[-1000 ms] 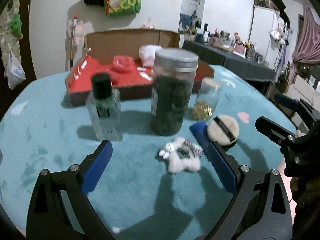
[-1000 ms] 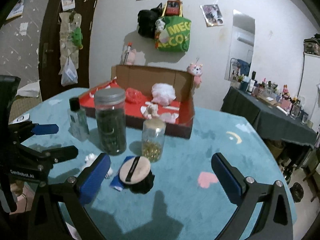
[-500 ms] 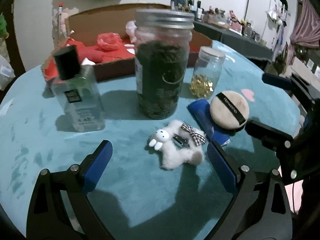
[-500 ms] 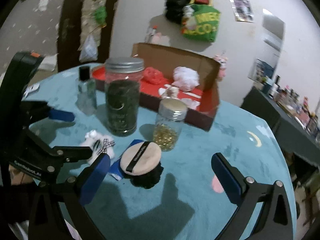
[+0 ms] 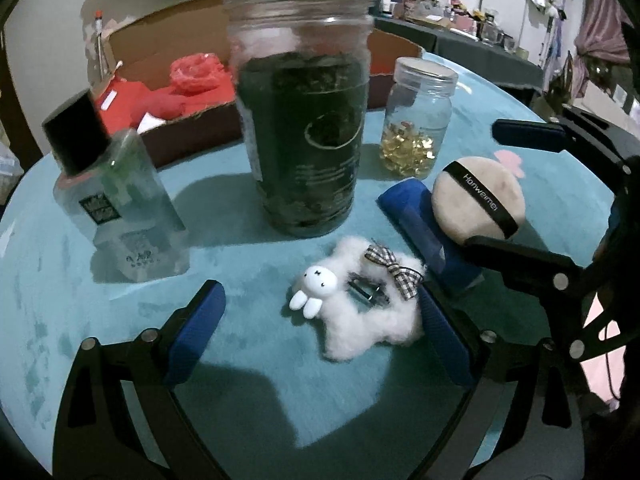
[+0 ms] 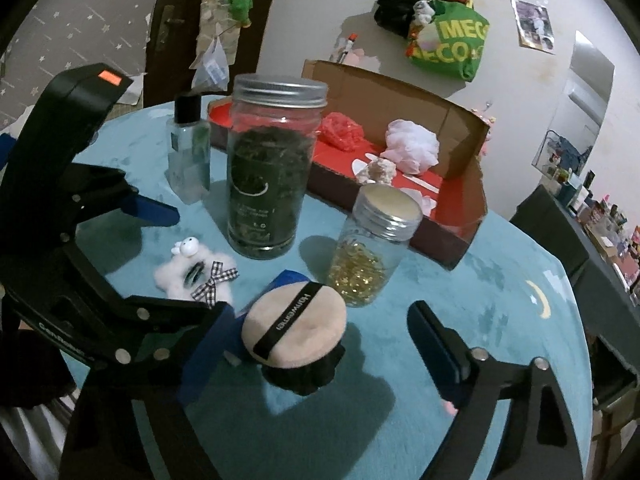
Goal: Organize soft objects
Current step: 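Grasp the white plush bunny with the left tool while the right tool grasps the powder puff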
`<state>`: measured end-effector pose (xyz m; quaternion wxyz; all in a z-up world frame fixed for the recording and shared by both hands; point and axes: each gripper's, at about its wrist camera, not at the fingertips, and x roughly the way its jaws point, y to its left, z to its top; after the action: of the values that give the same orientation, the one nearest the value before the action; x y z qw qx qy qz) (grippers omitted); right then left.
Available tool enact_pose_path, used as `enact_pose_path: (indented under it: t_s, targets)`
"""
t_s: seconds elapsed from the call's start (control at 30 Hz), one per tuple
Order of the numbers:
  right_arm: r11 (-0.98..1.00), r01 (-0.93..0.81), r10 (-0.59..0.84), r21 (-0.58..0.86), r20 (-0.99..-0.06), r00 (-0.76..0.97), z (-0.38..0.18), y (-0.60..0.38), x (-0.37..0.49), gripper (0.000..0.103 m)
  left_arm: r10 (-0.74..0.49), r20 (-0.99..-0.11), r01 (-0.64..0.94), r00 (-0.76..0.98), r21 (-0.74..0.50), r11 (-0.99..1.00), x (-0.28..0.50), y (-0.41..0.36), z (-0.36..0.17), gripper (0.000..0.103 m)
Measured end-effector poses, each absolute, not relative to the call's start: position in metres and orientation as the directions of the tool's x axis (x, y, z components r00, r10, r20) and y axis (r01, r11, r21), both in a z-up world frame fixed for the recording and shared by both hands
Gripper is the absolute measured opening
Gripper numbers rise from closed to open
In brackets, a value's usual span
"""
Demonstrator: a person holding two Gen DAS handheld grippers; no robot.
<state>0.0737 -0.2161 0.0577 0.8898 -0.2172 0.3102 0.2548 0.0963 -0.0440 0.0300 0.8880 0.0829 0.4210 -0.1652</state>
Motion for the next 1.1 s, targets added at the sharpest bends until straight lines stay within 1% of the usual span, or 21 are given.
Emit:
enact_pose_path:
  t_s: [0.03,0.07,0.1,0.13,0.17,0.2,0.43,0.47,0.5,0.57,0.67,0.73,0.83,0.9,0.97,1.1]
  targets:
    - [0.772,-0.593,0.321,-0.231,-0.663,0.676,0.057,-0.215,0.074,0.084,-0.23,-0.771,0.372,0.594,0.01,0.928,0.096,-0.044,0.03,0.085]
    - [0.768,-0.596,0.324,-0.235,-0.66,0.677,0.056,-0.214,0.073,0.075,-0.247,-0.765,0.391,0.595,0.006,0.92,0.095,-0.045,0.03,0.078]
    - [0.764,-0.604,0.331,-0.228,-0.665,0.67,0.055,-0.214,0.074,0.062,-0.26,-0.761,0.403,0.594,0.003,0.915,0.094,-0.046,0.031,0.072]
    - [0.76,-0.613,0.342,-0.214,-0.671,0.658,0.054,-0.214,0.074,0.055,-0.268,-0.756,0.414,0.596,0.003,0.91,0.093,-0.047,0.031,0.069]
    - [0.758,-0.625,0.358,-0.188,-0.681,0.639,0.053,-0.214,0.075,0.048,-0.278,-0.752,0.424,0.597,0.002,0.906,0.091,-0.047,0.032,0.06]
    - [0.76,-0.624,0.363,-0.181,-0.678,0.639,0.053,-0.215,0.075,0.048,-0.288,-0.749,0.433,0.597,-0.002,0.901,0.09,-0.047,0.032,0.055]
    - [0.773,-0.619,0.397,-0.14,-0.655,0.643,0.059,-0.22,0.07,0.042,-0.304,-0.738,0.443,0.602,-0.008,0.897,0.086,-0.045,0.036,0.054]
    - [0.778,-0.615,0.405,-0.127,-0.647,0.646,0.061,-0.222,0.069,0.027,-0.306,-0.734,0.44,0.606,-0.011,0.898,0.086,-0.043,0.038,0.054]
    - [0.783,-0.611,0.411,-0.114,-0.644,0.646,0.063,-0.223,0.07,0.023,-0.311,-0.729,0.438,0.61,-0.017,0.899,0.085,-0.041,0.041,0.054]
    - [0.792,-0.607,0.432,-0.067,-0.64,0.635,0.066,-0.226,0.073,0.022,-0.323,-0.719,0.435,0.615,-0.032,0.9,0.085,-0.035,0.046,0.054]
    - [0.803,-0.592,0.424,-0.061,-0.64,0.641,0.065,-0.226,0.076,0.019,-0.319,-0.714,0.427,0.623,-0.031,0.904,0.086,-0.031,0.049,0.054]
    - [0.804,-0.595,0.449,-0.027,-0.629,0.635,0.065,-0.228,0.075,0.016,-0.317,-0.714,0.425,0.624,-0.03,0.905,0.086,-0.028,0.05,0.054]
    - [0.788,-0.61,0.526,0.088,-0.611,0.592,0.07,-0.234,0.077,0.013,-0.315,-0.713,0.428,0.627,-0.023,0.903,0.084,-0.024,0.051,0.054]
    - [0.764,-0.62,0.585,0.178,-0.594,0.552,0.072,-0.235,0.08,0.013,-0.306,-0.708,0.422,0.637,-0.013,0.906,0.081,-0.02,0.054,0.054]
    - [0.74,-0.629,0.625,0.238,-0.587,0.514,0.069,-0.23,0.083,0.012,-0.292,-0.706,0.407,0.645,-0.006,0.914,0.08,-0.012,0.055,0.054]
    - [0.709,-0.642,0.661,0.293,-0.594,0.458,0.059,-0.21,0.087,0.012,-0.278,-0.715,0.379,0.641,-0.02,0.925,0.08,0.006,0.052,0.054]
